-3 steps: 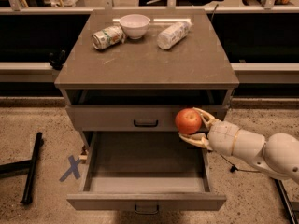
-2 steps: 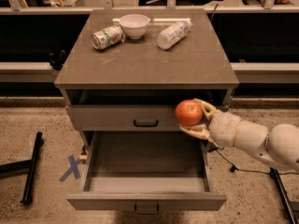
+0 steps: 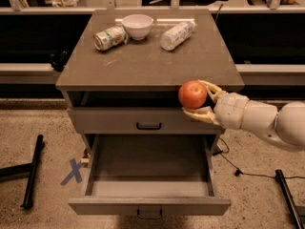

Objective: Pick apple from middle drawer and place on counter

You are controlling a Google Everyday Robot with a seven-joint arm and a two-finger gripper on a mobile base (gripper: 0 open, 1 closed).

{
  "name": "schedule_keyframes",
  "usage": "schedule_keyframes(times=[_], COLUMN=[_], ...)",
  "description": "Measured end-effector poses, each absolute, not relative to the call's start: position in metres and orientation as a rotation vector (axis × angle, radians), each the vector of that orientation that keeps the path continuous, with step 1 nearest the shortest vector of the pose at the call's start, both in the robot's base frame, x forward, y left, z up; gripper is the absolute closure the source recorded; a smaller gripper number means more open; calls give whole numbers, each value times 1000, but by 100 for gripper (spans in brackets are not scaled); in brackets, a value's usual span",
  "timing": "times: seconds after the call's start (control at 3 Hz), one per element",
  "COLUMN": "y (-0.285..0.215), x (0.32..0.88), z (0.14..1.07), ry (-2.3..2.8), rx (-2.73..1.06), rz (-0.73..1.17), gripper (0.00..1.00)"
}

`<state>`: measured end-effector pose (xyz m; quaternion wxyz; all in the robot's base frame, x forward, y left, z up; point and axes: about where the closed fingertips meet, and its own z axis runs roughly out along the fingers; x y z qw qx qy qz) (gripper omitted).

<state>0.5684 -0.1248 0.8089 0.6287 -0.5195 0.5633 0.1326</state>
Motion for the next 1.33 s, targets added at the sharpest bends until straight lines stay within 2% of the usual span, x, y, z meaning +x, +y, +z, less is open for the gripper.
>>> schedule_keyframes(times=[0.67,1.33], y=[-106,-88], x=[598,647], z=[856,864], ry=[1249,1328], rx=[-1230,-1202], rz=[310,443], gripper=[100,100])
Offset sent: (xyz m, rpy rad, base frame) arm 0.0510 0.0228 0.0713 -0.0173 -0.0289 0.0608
